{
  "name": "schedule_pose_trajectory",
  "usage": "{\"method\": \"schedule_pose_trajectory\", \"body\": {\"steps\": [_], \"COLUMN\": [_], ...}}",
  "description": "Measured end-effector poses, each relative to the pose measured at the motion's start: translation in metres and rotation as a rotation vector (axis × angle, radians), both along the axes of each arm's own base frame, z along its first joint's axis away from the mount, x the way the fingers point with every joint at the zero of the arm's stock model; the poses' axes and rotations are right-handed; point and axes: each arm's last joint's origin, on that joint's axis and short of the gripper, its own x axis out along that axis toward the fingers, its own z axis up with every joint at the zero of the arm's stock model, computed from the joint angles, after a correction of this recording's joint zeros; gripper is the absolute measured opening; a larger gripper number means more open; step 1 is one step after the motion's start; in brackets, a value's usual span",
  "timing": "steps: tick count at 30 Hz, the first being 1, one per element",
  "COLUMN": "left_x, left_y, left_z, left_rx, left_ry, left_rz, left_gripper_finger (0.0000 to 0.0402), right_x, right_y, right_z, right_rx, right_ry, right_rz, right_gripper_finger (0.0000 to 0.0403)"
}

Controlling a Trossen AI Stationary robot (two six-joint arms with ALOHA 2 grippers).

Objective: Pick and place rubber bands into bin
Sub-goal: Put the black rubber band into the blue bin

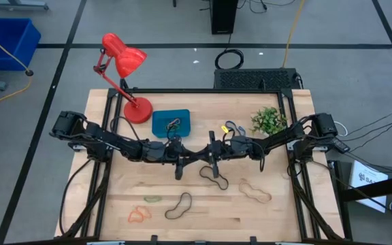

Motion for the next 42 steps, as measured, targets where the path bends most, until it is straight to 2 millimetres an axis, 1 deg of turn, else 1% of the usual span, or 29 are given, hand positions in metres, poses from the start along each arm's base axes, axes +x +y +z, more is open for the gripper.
{"method": "schedule_pose_trajectory", "body": {"steps": [5, 9, 11, 16, 19, 24, 28, 31, 34, 38, 42], "left_x": [0.001, 0.001, 0.001, 0.001, 0.001, 0.000, 0.000, 0.000, 0.000, 0.000, 0.000], "left_y": [-0.001, -0.002, -0.002, -0.002, -0.002, -0.002, -0.002, -0.002, -0.002, -0.002, -0.001], "left_z": [0.003, 0.003, 0.003, 0.003, 0.003, 0.002, 0.001, 0.001, 0.001, -0.001, -0.001], "left_rx": [-0.016, -0.007, 0.006, 0.010, 0.020, 0.029, 0.034, 0.035, 0.037, 0.040, 0.044], "left_ry": [-0.029, -0.034, -0.034, -0.030, -0.031, -0.017, -0.016, -0.014, -0.009, 0.008, 0.015], "left_rz": [-0.048, -0.068, -0.070, -0.066, -0.069, -0.070, -0.071, -0.072, -0.073, -0.070, -0.047], "left_gripper_finger": [0.0047, 0.0014, 0.0010, 0.0022, 0.0010, 0.0017, 0.0008, 0.0011, 0.0011, 0.0009, 0.0013], "right_x": [0.000, 0.000, 0.000, 0.000, 0.000, 0.000, 0.000, 0.000, 0.000, -0.003, -0.011], "right_y": [-0.001, -0.001, -0.001, -0.001, -0.001, -0.001, -0.002, -0.002, -0.002, -0.002, -0.003], "right_z": [-0.001, 0.000, -0.001, -0.001, 0.000, -0.001, -0.001, -0.001, -0.002, 0.001, 0.008], "right_rx": [-0.020, -0.019, -0.020, -0.019, -0.021, -0.025, -0.026, -0.026, -0.027, -0.032, -0.041], "right_ry": [0.005, 0.008, 0.009, 0.011, 0.006, 0.009, 0.008, 0.008, 0.016, 0.049, 0.124], "right_rz": [-0.045, -0.044, -0.044, -0.045, -0.046, -0.049, -0.050, -0.053, -0.054, -0.052, -0.046], "right_gripper_finger": [0.0000, 0.0000, 0.0000, 0.0000, 0.0007, 0.0040, 0.0086, 0.0122, 0.0149, 0.0168, 0.0173]}}
